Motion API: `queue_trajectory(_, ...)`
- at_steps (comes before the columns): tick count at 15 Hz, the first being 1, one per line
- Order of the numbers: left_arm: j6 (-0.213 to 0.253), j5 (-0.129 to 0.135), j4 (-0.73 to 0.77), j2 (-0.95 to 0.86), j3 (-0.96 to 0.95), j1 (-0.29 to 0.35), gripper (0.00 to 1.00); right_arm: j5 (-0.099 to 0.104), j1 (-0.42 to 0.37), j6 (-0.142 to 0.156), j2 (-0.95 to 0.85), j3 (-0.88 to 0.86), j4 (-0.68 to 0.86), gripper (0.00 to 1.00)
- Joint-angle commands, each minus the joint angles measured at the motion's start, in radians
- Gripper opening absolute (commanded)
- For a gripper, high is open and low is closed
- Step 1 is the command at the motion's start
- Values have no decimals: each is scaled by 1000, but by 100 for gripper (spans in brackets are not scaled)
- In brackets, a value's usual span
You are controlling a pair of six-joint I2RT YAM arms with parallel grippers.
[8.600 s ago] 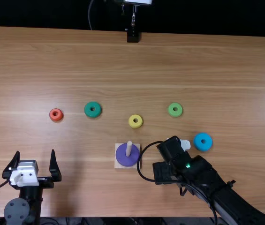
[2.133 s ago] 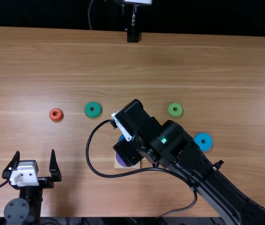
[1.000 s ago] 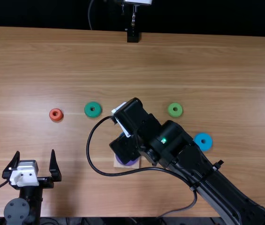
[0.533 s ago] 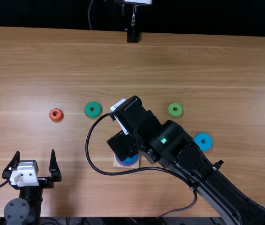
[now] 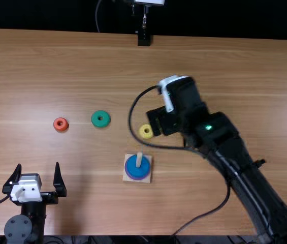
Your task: Build the Hanoi tower: stack the rings onto the peg from bottom to top in this color order: purple, dark blue, light blue, dark green, light green, yellow, orange.
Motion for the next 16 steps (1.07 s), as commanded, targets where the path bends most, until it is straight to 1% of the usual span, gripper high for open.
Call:
queue_trajectory(1,11,-2,-14,-17,-50,3,100,6,-48,-1,-4,-36,10,100)
queue_trajectory(3,11,-2,-14,-17,-50,3,100,4,-143,-6,-2,-84,10,100)
queue_trajectory(7,9,-2,-16,-17,-50,3,100,-10,-341,1,-4,-231,24,100)
queue_trajectory(8,11,-2,-16,-17,-50,3,100,-27,-369,1,-4,-276,58,100)
queue_trajectory(9,11,-2,-14,-17,-50,3,100,-43,-384,1,-2,-325,91,100)
queue_trajectory(10,11,-2,-16,-17,-50,2,100,-47,-389,3,-2,-358,102,100)
queue_trajectory(12,11,-2,-14,-17,-50,3,100,-49,-390,5,-1,-400,105,100)
queue_trajectory(14,11,-2,-16,-17,-50,3,100,-47,-390,5,1,-437,142,100)
queue_trajectory(16,11,-2,-16,-17,-50,3,100,-47,-412,3,2,-463,183,100)
